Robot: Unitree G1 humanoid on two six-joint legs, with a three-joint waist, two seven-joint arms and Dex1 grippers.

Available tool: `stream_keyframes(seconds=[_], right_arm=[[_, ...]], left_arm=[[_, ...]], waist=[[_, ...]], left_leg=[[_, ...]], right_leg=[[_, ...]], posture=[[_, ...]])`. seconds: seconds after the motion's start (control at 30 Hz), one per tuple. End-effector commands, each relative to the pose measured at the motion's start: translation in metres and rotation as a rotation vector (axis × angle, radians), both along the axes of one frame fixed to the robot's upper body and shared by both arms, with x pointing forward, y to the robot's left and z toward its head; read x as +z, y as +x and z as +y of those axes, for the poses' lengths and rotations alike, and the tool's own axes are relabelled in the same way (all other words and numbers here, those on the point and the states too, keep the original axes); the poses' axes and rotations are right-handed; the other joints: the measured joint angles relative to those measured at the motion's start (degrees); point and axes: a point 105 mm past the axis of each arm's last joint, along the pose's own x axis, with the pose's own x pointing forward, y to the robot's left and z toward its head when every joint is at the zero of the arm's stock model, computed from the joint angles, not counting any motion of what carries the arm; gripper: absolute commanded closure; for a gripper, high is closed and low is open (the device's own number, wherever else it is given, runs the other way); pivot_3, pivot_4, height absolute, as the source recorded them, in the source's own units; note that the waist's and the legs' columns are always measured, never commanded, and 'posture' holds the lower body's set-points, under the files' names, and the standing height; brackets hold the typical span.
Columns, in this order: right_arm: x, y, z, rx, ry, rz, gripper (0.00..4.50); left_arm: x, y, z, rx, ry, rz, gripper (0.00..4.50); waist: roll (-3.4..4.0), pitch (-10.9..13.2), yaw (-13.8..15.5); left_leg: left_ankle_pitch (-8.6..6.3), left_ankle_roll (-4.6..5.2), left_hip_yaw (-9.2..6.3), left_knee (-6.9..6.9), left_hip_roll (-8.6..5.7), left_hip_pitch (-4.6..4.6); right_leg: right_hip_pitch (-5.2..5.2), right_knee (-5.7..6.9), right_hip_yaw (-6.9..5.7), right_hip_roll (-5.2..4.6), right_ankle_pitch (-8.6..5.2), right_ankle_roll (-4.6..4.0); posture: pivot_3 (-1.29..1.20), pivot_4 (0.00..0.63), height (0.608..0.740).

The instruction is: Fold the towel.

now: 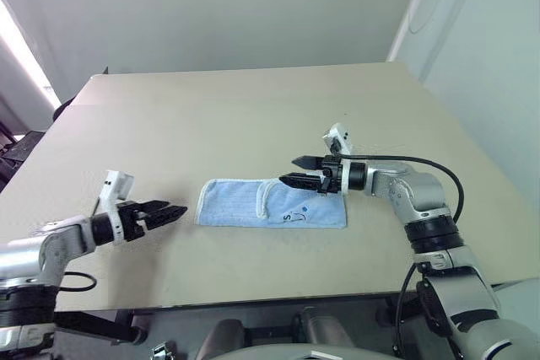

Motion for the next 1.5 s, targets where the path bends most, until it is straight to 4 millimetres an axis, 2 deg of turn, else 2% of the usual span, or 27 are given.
stream_keyframes(seconds=[0.03, 0.17, 0.33, 0.53, 0.63, 0.77, 0.83, 0.9, 0.93, 1.0, 1.03, 1.13, 1.23, 1.37, 1.43, 1.5], right_arm=[[0.013, 0.004, -0.001, -0.02, 0.02, -0.042, 0.0], [0.012, 0.009, -0.008, -0.068, 0.01, -0.031, 0.0], [0.006, 0.012, -0.012, -0.095, -0.041, -0.041, 0.0], [0.003, 0.014, -0.013, -0.119, -0.054, -0.045, 0.0], [0.0, 0.016, -0.015, -0.14, -0.073, -0.045, 0.0], [-0.004, 0.019, -0.019, -0.168, -0.084, -0.043, 0.0], [-0.006, 0.02, -0.02, -0.176, -0.093, -0.04, 0.0], [-0.008, 0.021, -0.021, -0.182, -0.105, -0.04, 0.0], [-0.009, 0.021, -0.02, -0.182, -0.106, -0.041, 0.0], [-0.01, 0.023, -0.022, -0.191, -0.11, -0.046, 0.0], [-0.01, 0.024, -0.023, -0.195, -0.111, -0.047, 0.0], [-0.011, 0.025, -0.027, -0.21, -0.12, -0.057, 0.0], [-0.01, 0.023, -0.031, -0.206, -0.112, -0.061, 0.0], [0.003, 0.019, -0.037, -0.192, -0.051, -0.089, 0.0], [0.012, 0.012, -0.039, -0.163, -0.005, -0.098, 0.0], [0.019, 0.001, -0.04, -0.115, 0.019, -0.118, 0.0]], left_arm=[[-0.003, 0.008, -0.011, -0.017, 0.013, 0.046, 0.01], [-0.014, 0.018, -0.028, -0.047, 0.026, 0.117, 0.01], [-0.031, 0.027, -0.038, -0.071, 0.104, 0.207, 0.01], [-0.034, 0.023, -0.059, -0.184, 0.112, 0.225, 0.01], [-0.034, 0.021, -0.065, -0.219, 0.115, 0.228, 0.6], [-0.031, 0.025, -0.068, -0.23, 0.112, 0.211, 1.91], [-0.027, 0.026, -0.069, -0.24, 0.103, 0.195, 2.65], [-0.024, 0.027, -0.068, -0.249, 0.11, 0.17, 3.31], [-0.017, 0.027, -0.069, -0.249, 0.064, 0.162, 3.63], [-0.008, 0.026, -0.066, -0.256, 0.017, 0.149, 4.39], [-0.005, 0.026, -0.064, -0.256, 0.01, 0.145, 4.48], [0.001, 0.025, -0.055, -0.238, 0.019, 0.13, 4.48], [0.002, 0.028, -0.037, -0.176, 0.1, 0.11, 4.48], [0.014, 0.017, -0.01, -0.129, 0.113, 0.127, 4.48], [0.019, 0.011, 0.01, -0.089, 0.173, 0.126, 4.48], [0.032, 0.007, 0.025, -0.054, 0.18, 0.105, 4.48]], waist=[[0.0, 0.0, 0.0], [0.02, 0.0, 0.2], [0.3, -0.2, 0.7], [0.45, -0.2, 0.4], [0.55, -0.2, 0.4], [0.56, -0.3, 0.4], [0.55, -0.3, 0.4], [0.55, -0.3, 0.4], [0.54, -0.3, 0.4], [0.5, -0.3, 0.3], [0.49, -0.3, 0.2], [0.49, -0.3, 0.1], [0.48, -0.3, -0.1], [0.47, -0.3, -0.2], [0.45, -0.3, -0.3], [0.45, -0.2, -0.2]], left_leg=[[0.0, 0.0, 0.0, 0.0, -0.01, -0.01], [0.0, -0.01, 0.01, 0.0, -0.05, -0.02], [0.09, -0.14, -0.1, 0.07, -0.15, 0.22], [0.09, -0.15, -0.14, 0.1, -0.15, 1.12], [0.09, -0.15, -0.17, 0.09, -0.17, 1.12], [0.08, -0.13, -0.17, 0.02, -0.24, 0.84], [0.07, -0.12, -0.19, 0.02, -0.32, 0.5], [0.07, -0.12, -0.21, 0.03, -0.41, 0.13], [0.07, -0.11, -0.21, 0.02, -0.46, -0.01], [0.06, -0.1, -0.19, 0.02, -0.48, -0.36], [0.06, -0.1, -0.2, 0.03, -0.48, -0.6], [0.07, -0.12, -0.21, 0.03, -0.47, -0.88], [0.07, -0.12, -0.21, 0.0, -0.44, -0.87], [0.07, -0.12, -0.2, 0.0, -0.39, -0.84], [0.07, -0.12, -0.2, 0.0, -0.35, -0.85], [0.07, -0.12, -0.2, 0.0, -0.32, -0.85]], right_leg=[[0.0, -0.01, 0.0, -0.01, 0.0, 0.0], [-0.01, -0.03, 0.01, -0.04, 0.01, 0.0], [0.38, -0.03, -0.08, -0.02, -0.14, 0.2], [1.43, -0.16, -0.09, -0.02, -0.32, 0.07], [1.46, -0.18, -0.08, -0.03, -0.36, 0.13], [1.21, -0.23, -0.06, -0.1, -0.42, 0.3], [0.87, -0.22, -0.05, -0.2, -0.33, 0.5], [0.51, -0.22, -0.05, -0.36, -0.17, 0.36], [0.36, -0.21, -0.04, -0.46, -0.15, 0.41], [-0.01, -0.18, -0.01, -0.49, -0.15, 0.41], [-0.24, -0.15, -0.02, -0.49, -0.14, 0.41], [-0.6, -0.07, -0.01, -0.49, -0.13, 0.39], [-0.63, -0.05, -0.01, -0.47, -0.12, 0.36], [-0.61, -0.04, 0.0, -0.4, -0.11, 0.35], [-0.61, -0.04, 0.0, -0.35, -0.11, 0.34], [-0.61, -0.05, -0.01, -0.32, -0.12, 0.34]], posture=[[0.0, 0.0, 0.74], [0.0, 0.0, 0.74], [0.0, 0.0, 0.74], [0.0, 0.0, 0.74], [0.0, 0.0, 0.74], [0.0, 0.0, 0.74], [0.0, 0.0, 0.74], [0.0, 0.0, 0.74], [0.0, 0.0, 0.74], [0.0, 0.0, 0.74], [0.0, 0.0, 0.74], [0.0, 0.0, 0.74], [0.0, 0.0, 0.74], [0.0, 0.0, 0.74], [0.0, 0.0, 0.74], [0.0, 0.0, 0.74]])
